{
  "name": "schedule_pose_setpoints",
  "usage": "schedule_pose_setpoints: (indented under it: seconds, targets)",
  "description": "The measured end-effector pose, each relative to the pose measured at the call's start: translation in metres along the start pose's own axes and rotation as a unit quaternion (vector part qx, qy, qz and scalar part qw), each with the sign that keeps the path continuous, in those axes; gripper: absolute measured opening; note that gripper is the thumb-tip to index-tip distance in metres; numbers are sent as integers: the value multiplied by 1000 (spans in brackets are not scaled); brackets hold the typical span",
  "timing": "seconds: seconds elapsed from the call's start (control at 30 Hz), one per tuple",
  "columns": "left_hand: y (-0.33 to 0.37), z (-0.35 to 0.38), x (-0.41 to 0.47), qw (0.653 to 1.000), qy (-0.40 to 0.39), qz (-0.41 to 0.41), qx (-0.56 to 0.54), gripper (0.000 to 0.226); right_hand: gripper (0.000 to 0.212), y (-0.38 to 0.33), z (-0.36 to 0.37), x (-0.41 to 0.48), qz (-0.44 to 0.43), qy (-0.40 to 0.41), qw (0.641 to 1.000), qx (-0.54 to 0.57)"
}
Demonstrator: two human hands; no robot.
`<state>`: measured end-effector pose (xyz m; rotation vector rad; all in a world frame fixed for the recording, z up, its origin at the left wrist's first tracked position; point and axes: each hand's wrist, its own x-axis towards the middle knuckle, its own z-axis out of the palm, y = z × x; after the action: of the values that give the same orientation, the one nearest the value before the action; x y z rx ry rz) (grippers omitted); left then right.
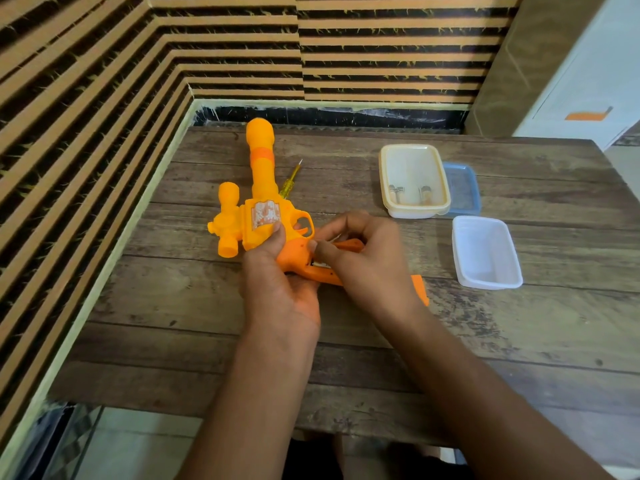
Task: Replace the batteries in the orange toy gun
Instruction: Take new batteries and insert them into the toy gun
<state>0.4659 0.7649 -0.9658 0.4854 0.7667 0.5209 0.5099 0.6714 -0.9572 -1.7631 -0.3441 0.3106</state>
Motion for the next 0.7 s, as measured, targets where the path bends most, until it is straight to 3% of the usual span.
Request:
schedule_pose_setpoints:
  seconds: [0.33,0.7]
  targets:
    - [-1,2,-5,1000,8,0,7,38,31,-9,0,0,83,2,990,114]
    - [2,6,-10,999,34,0,11,35,25,-12,1,-2,95,2,986,139]
